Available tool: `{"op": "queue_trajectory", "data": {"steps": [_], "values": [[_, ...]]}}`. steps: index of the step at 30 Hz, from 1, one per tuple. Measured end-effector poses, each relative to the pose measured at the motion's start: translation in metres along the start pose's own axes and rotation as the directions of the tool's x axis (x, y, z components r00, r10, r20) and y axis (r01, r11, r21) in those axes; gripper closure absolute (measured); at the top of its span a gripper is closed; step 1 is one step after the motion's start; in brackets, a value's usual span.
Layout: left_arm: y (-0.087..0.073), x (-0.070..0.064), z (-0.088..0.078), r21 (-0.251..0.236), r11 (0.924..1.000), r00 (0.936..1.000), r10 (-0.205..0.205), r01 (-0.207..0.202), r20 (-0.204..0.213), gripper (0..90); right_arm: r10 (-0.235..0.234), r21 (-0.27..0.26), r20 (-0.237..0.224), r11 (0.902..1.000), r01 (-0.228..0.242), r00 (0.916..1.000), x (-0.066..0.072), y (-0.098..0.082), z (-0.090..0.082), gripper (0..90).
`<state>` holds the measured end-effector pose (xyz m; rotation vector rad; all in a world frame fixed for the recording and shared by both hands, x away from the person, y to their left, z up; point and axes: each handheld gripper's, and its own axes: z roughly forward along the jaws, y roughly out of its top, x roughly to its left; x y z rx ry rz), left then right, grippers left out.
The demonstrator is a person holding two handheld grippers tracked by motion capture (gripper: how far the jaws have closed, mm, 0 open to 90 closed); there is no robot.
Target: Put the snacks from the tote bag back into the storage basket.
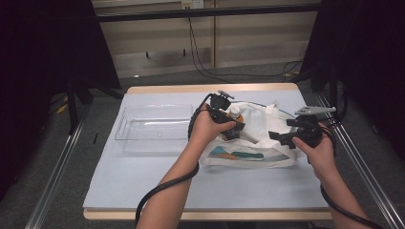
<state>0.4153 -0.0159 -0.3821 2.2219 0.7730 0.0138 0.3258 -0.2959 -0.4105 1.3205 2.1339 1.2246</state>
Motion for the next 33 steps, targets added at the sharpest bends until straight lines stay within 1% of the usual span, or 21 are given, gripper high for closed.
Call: {"op": "queue_trajectory", "data": {"steps": [2,3,9,10,15,17,20,21,28,31,32,33], "values": [[0.0004,0.001,-0.0002,0.013,0.9998,0.9999,0.014,-0.013,-0.005,19.7,0.001,-0.002,-0.001,1.0,-0.001,1.0,-0.0002,0.0,-0.0003,5.2],[0.0006,0.0016,0.0001,0.013,0.9998,0.9999,0.014,-0.014,-0.002,19.8,0.002,-0.001,-0.001,1.0,-0.002,1.0,-0.0001,0.0001,-0.0004,5.2],[0.0005,0.0009,0.0039,0.016,0.9999,0.9999,0.002,-0.002,-0.01,20.2,0.002,-0.004,-0.006,1.0,-0.002,1.0,-0.0002,0.0,-0.0003,5.5],[0.0007,0.0023,0.0035,0.035,0.9992,0.9997,0.02,-0.02,-0.011,20.3,0.003,-0.003,-0.007,1.0,-0.003,1.0,-0.0002,-0.0001,-0.0003,5.6],[0.0006,0.0023,0.0065,0.031,0.9994,0.9999,0.013,-0.012,-0.008,21.4,0.002,-0.007,-0.009,1.0,-0.002,1.0,-0.0001,0.0004,-0.001,5.5],[0.0011,0.0025,0.0067,0.042,0.999,0.9997,0.018,-0.017,-0.014,21.9,0.004,-0.004,-0.01,1.0,-0.004,0.9999,-0.0002,0.0001,-0.0005,5.5],[0.0017,0.0025,0.0074,0.037,0.9993,0.9998,0.012,-0.012,-0.016,22.6,0.007,-0.002,-0.008,1.0,-0.007,0.9999,-0.0006,-0.0003,-0.0005,5.6],[0.0021,0.0026,0.0076,0.037,0.9991,0.9997,0.021,-0.02,-0.016,23.1,0.008,-0.002,-0.008,1.0,-0.008,0.9999,-0.0007,-0.0003,-0.0006,5.6],[0.003,0.0028,0.0078,0.045,0.9988,0.9996,0.017,-0.016,-0.022,24.9,0.008,-0.005,-0.01,1.0,-0.008,0.9999,-0.001,-0.0002,-0.0012,5.7],[0.0031,0.0032,0.0076,0.052,0.9983,0.9993,0.027,-0.025,-0.026,27.0,0.008,-0.004,-0.011,1.0,-0.008,0.9999,-0.0009,-0.0003,-0.0011,5.7],[0.0032,0.0031,0.0073,0.053,0.9983,0.9993,0.024,-0.022,-0.027,27.2,0.008,-0.005,-0.01,1.0,-0.008,0.9999,-0.001,-0.0003,-0.0011,5.7],[0.0032,0.0032,0.0075,0.045,0.9988,0.9994,0.019,-0.018,-0.029,27.6,0.008,-0.004,-0.01,1.0,-0.008,0.9999,-0.0012,-0.0003,-0.0011,5.7]]}}
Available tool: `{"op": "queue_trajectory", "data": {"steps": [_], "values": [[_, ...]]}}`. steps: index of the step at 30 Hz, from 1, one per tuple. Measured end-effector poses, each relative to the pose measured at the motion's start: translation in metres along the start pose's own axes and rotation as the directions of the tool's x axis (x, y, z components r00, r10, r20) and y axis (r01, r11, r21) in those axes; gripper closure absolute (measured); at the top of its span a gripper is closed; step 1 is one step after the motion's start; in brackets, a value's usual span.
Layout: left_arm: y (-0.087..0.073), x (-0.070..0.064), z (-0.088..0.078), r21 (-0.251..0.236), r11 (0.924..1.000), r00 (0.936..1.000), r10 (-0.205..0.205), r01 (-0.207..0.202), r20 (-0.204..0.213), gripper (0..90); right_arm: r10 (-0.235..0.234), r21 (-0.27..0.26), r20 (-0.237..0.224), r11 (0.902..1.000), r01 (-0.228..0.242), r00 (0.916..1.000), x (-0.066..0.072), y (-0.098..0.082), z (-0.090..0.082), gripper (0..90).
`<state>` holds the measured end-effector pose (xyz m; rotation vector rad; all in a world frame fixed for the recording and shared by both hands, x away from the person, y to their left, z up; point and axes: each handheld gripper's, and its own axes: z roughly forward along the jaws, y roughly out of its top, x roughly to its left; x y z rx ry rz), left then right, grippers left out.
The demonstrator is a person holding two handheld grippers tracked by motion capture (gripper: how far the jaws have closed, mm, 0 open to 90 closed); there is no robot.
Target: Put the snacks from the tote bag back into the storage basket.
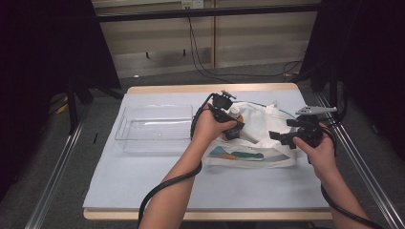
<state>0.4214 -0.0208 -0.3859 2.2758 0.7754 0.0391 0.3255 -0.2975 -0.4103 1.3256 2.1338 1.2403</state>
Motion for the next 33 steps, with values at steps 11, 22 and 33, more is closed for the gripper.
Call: {"op": "queue_trajectory", "data": {"steps": [11,22,33], "values": [[0.004,-0.004,-0.001,0.024,0.9991,0.999,0.035,-0.034,-0.028,29.9,0.001,-0.001,0.001,1.0,-0.001,1.0,-0.001,0.0,-0.002,5.9],[0.011,-0.007,-0.009,0.09,0.9947,0.9972,0.054,-0.049,-0.051,30.8,0.004,-0.004,-0.003,1.0,-0.004,1.0,-0.002,0.001,-0.003,5.9],[0.025,-0.01,-0.029,0.111,0.9931,0.9978,0.043,-0.037,-0.051,30.9,0.008,-0.005,-0.007,1.0,-0.008,0.9999,-0.001,0.001,-0.003,5.8]]}}
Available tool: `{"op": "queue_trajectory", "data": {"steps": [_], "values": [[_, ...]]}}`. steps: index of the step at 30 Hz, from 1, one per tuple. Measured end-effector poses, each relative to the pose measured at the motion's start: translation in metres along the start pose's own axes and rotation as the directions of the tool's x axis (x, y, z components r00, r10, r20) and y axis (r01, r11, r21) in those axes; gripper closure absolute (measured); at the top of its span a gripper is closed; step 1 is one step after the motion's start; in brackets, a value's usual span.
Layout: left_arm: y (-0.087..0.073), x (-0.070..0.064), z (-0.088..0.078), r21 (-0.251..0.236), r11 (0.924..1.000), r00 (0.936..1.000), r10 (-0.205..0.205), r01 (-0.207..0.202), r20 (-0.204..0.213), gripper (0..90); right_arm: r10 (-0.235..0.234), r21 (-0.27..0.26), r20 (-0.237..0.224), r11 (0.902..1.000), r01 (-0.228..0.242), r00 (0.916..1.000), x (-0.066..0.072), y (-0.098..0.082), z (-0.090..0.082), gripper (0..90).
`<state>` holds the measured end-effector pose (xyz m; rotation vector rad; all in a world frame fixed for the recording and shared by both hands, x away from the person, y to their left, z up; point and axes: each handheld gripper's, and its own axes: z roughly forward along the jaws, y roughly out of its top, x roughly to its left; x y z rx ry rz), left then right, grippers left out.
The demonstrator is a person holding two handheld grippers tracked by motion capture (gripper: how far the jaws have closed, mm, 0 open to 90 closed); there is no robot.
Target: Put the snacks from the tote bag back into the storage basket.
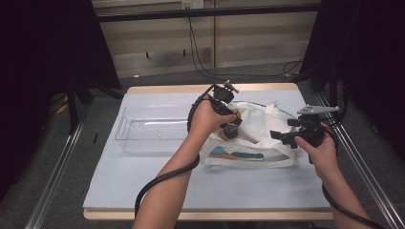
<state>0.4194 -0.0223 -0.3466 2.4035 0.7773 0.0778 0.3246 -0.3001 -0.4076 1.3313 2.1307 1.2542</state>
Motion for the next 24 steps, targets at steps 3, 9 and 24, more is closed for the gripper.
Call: {"op": "queue_trajectory", "data": {"steps": [3,9,24], "values": [[0.003,0.001,-0.007,0.005,1.0,1.0,-0.002,0.002,0.006,30.9,0.001,0.002,-0.003,1.0,-0.001,1.0,0.0,0.0,0.0,5.8],[0.01,0.001,-0.02,0.014,0.9993,0.9989,-0.035,0.035,0.032,30.9,0.0,-0.002,-0.016,1.0,0.0,0.9999,0.001,0.0,0.0,5.8],[0.027,0.002,-0.045,0.03,0.9985,0.998,-0.047,0.046,0.042,30.8,-0.002,0.006,-0.019,1.0,0.002,0.9998,0.001,0.0,0.001,5.7]]}}
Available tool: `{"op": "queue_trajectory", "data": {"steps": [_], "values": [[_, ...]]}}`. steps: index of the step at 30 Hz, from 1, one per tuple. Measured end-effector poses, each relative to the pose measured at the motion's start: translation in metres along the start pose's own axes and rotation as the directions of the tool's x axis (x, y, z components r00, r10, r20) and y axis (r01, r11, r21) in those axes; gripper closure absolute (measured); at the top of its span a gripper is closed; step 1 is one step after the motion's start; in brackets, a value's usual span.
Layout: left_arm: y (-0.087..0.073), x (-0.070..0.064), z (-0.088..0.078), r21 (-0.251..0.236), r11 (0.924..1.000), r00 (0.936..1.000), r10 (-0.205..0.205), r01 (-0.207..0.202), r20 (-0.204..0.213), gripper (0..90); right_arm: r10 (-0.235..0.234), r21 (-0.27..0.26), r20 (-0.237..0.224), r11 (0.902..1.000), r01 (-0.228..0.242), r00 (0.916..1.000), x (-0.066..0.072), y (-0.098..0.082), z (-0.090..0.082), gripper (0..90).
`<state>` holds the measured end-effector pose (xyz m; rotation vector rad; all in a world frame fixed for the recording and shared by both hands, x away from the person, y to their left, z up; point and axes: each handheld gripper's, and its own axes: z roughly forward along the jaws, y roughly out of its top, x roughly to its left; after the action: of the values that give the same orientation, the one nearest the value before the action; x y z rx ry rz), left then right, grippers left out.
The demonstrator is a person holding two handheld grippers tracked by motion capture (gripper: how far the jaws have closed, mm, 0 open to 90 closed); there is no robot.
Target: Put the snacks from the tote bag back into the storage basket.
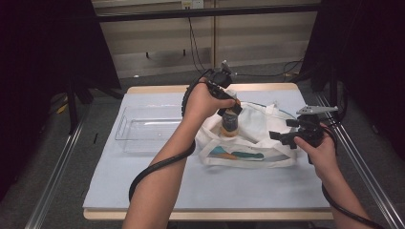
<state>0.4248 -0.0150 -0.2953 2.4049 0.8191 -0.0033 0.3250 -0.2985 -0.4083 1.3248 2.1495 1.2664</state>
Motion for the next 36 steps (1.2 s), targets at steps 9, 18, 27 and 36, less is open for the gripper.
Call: {"op": "queue_trajectory", "data": {"steps": [9,18,27,36], "values": [[0.008,0.001,-0.011,0.028,0.9995,0.9999,-0.013,0.014,-0.004,30.8,0.001,-0.005,-0.001,1.0,-0.001,1.0,0.0,0.0,-0.001,5.7],[0.012,0.002,-0.022,0.043,0.9988,0.9996,-0.025,0.026,-0.012,30.8,-0.001,-0.005,0.0,1.0,0.001,1.0,0.001,0.001,-0.001,5.7],[0.015,0.004,-0.031,0.033,0.999,0.9995,-0.03,0.03,-0.009,30.8,-0.005,-0.008,-0.003,1.0,0.005,1.0,0.001,0.002,-0.001,5.7],[0.014,0.007,-0.038,0.032,0.999,0.9994,-0.03,0.03,-0.016,30.8,-0.005,-0.009,-0.007,0.9999,0.005,1.0,0.001,0.002,-0.002,5.7]]}}
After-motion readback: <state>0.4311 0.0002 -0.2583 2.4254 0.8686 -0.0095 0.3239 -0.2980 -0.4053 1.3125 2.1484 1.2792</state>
